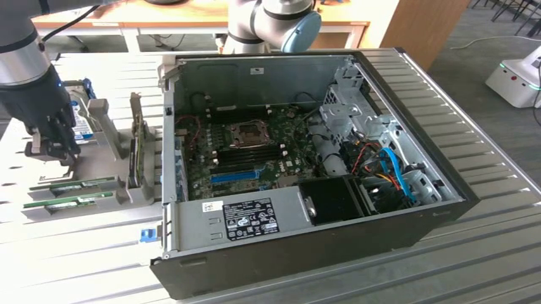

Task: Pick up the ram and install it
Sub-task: 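Pick up the ram and move it above insertion slot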

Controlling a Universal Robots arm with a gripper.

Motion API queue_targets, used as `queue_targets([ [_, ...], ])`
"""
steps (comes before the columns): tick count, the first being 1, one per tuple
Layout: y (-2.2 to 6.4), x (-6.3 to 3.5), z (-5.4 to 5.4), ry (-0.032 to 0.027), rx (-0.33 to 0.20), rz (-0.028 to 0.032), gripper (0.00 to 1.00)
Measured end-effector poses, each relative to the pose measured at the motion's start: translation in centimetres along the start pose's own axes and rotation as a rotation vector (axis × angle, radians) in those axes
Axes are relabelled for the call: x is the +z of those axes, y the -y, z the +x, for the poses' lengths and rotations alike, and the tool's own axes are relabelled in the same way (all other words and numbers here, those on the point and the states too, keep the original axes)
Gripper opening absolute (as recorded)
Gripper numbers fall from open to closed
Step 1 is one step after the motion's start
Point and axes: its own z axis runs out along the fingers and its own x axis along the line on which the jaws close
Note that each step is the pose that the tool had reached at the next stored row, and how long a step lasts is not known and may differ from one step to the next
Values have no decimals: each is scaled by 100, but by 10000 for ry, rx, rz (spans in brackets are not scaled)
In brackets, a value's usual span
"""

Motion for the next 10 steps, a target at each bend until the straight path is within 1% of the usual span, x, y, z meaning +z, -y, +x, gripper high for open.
queue_targets([
  [10, 3, 70, 1, 0, 0, 0, 31],
])
